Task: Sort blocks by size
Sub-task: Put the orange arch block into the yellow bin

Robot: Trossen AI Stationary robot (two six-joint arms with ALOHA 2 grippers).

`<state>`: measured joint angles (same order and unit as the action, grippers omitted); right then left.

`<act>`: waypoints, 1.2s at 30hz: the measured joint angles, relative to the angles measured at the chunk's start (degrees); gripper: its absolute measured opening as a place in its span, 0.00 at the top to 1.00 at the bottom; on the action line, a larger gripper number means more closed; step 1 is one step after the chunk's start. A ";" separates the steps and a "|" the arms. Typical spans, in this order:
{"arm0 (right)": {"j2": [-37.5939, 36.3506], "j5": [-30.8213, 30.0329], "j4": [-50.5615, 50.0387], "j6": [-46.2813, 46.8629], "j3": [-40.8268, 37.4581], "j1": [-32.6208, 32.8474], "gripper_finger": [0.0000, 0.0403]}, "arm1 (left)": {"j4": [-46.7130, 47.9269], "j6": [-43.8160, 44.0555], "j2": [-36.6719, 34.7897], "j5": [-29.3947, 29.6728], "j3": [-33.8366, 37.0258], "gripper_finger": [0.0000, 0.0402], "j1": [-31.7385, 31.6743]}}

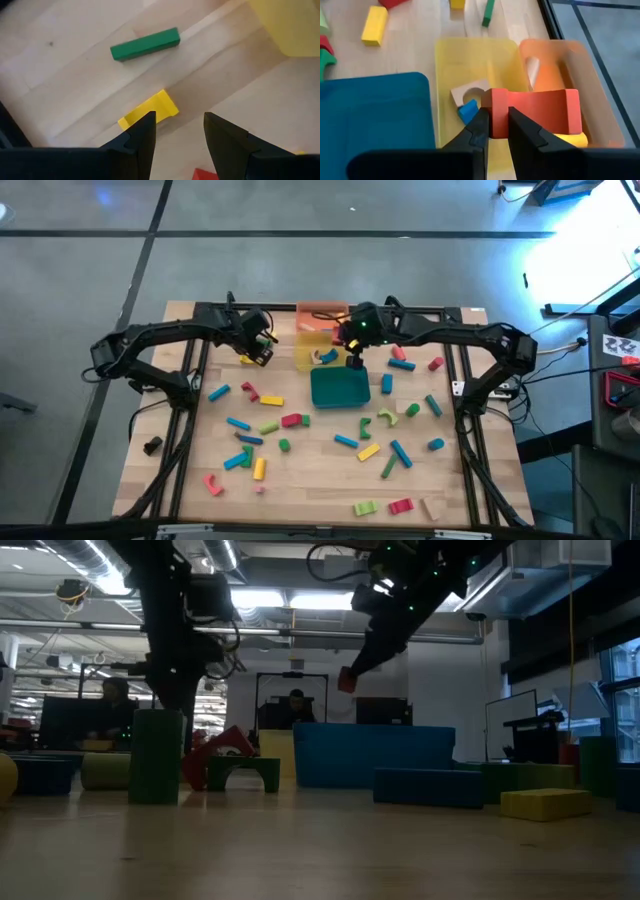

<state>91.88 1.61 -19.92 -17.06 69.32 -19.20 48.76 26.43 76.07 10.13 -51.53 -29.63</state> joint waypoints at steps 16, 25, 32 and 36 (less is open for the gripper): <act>0.00 1.99 0.44 0.04 0.00 0.50 0.82 | -15.18 3.83 0.01 -0.04 11.27 0.63 0.00; 0.00 2.04 0.48 0.04 0.00 0.50 0.81 | -19.70 3.97 0.02 -0.04 14.37 0.63 0.00; 0.00 2.08 0.48 0.20 0.00 0.50 0.81 | -19.72 3.96 0.02 -0.04 14.42 0.63 0.00; 0.00 2.12 0.48 0.24 0.00 0.48 0.77 | -19.70 4.59 0.02 -0.04 14.42 0.63 0.00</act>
<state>91.88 3.73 -19.44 -16.81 69.32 -18.72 29.06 31.02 76.09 10.09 -37.10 -29.63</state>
